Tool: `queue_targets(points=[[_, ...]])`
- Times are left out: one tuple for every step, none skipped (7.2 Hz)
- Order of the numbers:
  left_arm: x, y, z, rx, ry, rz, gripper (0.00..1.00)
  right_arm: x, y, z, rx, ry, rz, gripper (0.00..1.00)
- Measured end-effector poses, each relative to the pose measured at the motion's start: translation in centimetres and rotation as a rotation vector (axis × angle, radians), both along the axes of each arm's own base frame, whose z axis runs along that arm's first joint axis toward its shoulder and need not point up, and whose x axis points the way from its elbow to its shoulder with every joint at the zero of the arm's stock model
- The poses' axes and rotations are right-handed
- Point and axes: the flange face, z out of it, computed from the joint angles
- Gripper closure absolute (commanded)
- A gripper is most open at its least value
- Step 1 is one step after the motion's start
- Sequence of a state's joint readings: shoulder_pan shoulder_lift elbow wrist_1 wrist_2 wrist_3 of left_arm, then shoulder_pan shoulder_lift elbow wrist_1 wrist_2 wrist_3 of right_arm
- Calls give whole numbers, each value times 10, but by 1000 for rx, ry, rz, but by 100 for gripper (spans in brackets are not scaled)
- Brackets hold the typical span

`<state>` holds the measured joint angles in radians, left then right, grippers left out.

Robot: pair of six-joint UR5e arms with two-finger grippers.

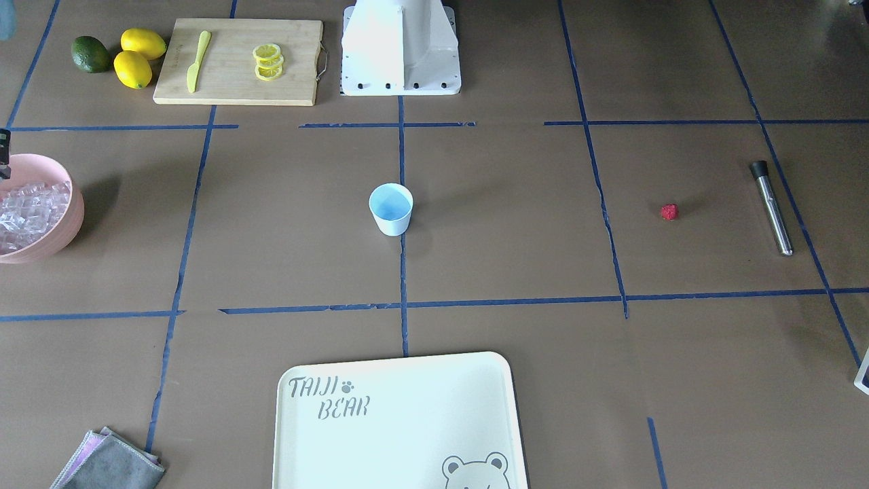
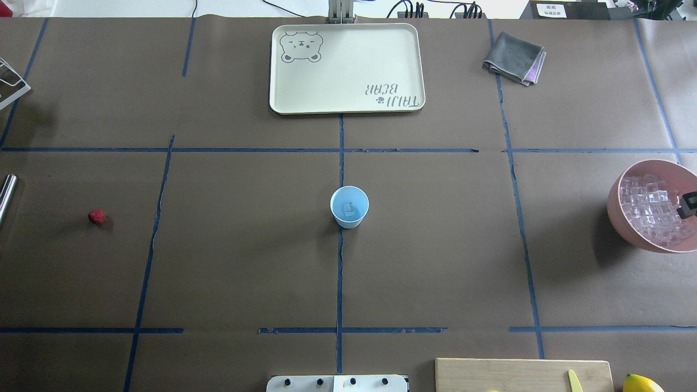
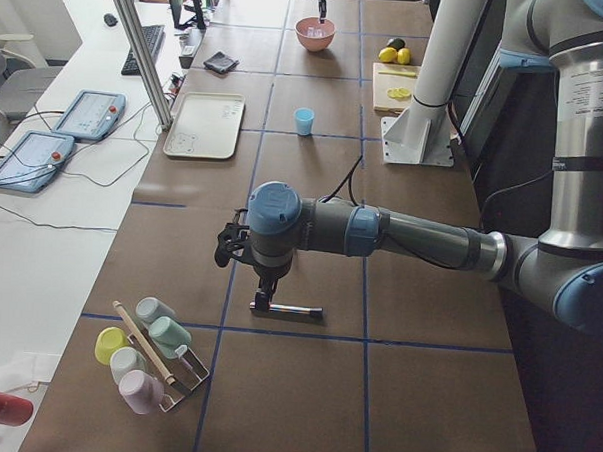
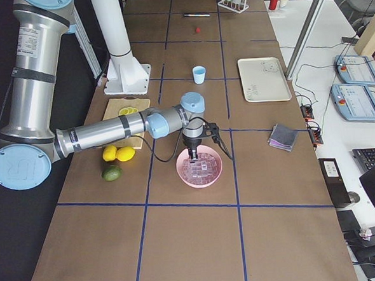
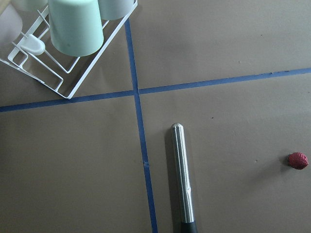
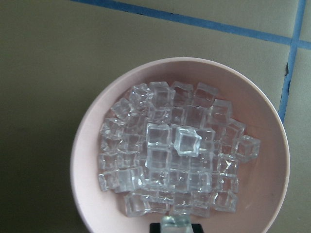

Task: Mash ice and strawberries in cup
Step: 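Carry the second ice cube with the right gripper over the cup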

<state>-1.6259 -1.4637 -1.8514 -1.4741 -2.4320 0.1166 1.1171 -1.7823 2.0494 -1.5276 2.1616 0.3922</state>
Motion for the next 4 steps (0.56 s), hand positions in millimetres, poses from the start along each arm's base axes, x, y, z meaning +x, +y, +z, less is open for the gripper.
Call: queue_targets(points=[[0, 0, 0, 0, 0, 0, 0, -5, -7, -36, 23, -10, -3, 100], [0, 0, 0, -1, 1, 0, 0, -21, -22, -71, 50, -31, -8, 100], [0, 1, 1, -1, 1, 0, 0, -53, -41, -118, 53, -54, -6, 100], [0, 1, 1, -2, 0, 0, 0, -99, -55, -172, 32, -81, 7, 100]])
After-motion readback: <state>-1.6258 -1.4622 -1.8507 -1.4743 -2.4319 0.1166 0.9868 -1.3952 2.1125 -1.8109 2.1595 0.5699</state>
